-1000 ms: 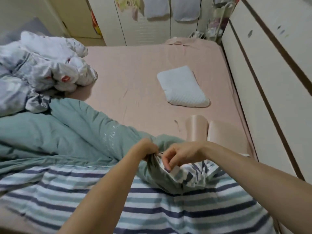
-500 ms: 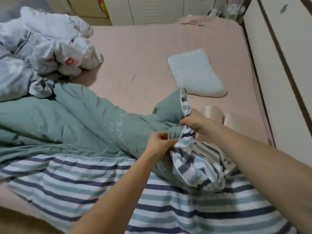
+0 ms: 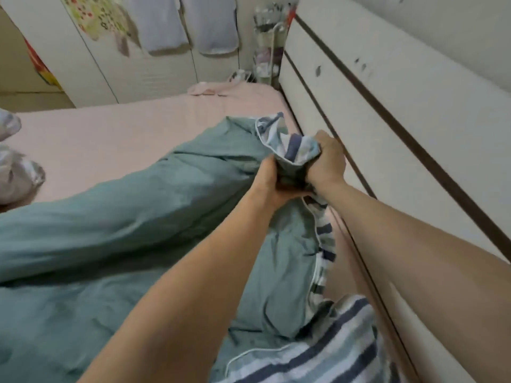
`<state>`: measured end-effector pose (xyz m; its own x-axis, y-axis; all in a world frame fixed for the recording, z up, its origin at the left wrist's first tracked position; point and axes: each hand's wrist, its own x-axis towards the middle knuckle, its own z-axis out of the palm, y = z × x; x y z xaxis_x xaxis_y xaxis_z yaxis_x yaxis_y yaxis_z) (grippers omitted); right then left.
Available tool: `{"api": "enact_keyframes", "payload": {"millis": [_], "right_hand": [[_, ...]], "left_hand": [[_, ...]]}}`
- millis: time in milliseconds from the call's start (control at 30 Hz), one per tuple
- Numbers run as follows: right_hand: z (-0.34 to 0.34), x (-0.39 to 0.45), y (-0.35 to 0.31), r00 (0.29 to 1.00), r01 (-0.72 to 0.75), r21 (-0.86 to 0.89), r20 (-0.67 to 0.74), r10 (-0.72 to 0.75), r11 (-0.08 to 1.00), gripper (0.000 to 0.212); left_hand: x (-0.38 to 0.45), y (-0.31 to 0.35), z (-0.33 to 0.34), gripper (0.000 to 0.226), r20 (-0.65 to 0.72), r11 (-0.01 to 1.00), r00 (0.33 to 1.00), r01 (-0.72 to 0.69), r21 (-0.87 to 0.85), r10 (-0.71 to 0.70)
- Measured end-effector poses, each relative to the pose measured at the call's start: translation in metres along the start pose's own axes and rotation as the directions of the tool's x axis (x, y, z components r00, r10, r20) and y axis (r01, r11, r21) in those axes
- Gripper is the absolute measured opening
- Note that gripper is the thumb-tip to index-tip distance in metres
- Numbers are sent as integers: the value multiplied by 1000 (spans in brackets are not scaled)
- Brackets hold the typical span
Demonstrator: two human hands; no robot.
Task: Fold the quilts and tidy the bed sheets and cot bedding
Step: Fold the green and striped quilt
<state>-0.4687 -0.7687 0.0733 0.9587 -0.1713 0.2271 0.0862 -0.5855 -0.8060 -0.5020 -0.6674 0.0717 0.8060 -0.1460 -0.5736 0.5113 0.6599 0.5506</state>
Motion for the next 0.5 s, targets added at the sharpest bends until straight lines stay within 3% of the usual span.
{"api": "enact_keyframes", "payload": {"millis": [67,100,133,167,233,300,333,367,433,467,500], "right_hand": [[-15,14,24,995,43,-104,-82,-51,994,17],[-21,23,38,995,45,-85,-82,-52,995,13],[-22,26,54,996,47,-38,-70,-49,998,24],[-20,19,68,1000,13,30,-26,-12,999,43],[-16,-1,105,971,-223,124,119,209,967,93],[-7,-28,142,852,-428,54,356,383,902,127],[0,-42,158,774,-453,-56,471,424,890,130],[11,-56,172,674,-477,-170,560,482,863,125],[28,-80,191,473,-599,-284,629,617,749,95],[34,-87,196,409,-703,-268,605,683,659,73],[34,-88,200,409,-775,-222,537,738,591,53]], "left_hand": [[20,6,39,43,-66,983,996,-46,175,58],[32,5,53,42,-87,973,994,-51,223,72],[42,3,57,41,-121,965,988,-61,256,94],[49,2,52,40,-136,967,985,-67,246,103],[59,-4,46,38,-139,975,986,-62,213,93],[73,-13,37,37,-106,983,990,-73,166,92],[78,-18,32,37,-98,984,990,-81,156,97],[81,-22,24,36,-95,983,990,-88,160,104],[83,-31,12,31,-63,967,989,-119,227,137],[86,-37,2,27,-38,941,986,-144,306,163],[87,-42,-7,25,-19,902,980,-173,395,197]]}}
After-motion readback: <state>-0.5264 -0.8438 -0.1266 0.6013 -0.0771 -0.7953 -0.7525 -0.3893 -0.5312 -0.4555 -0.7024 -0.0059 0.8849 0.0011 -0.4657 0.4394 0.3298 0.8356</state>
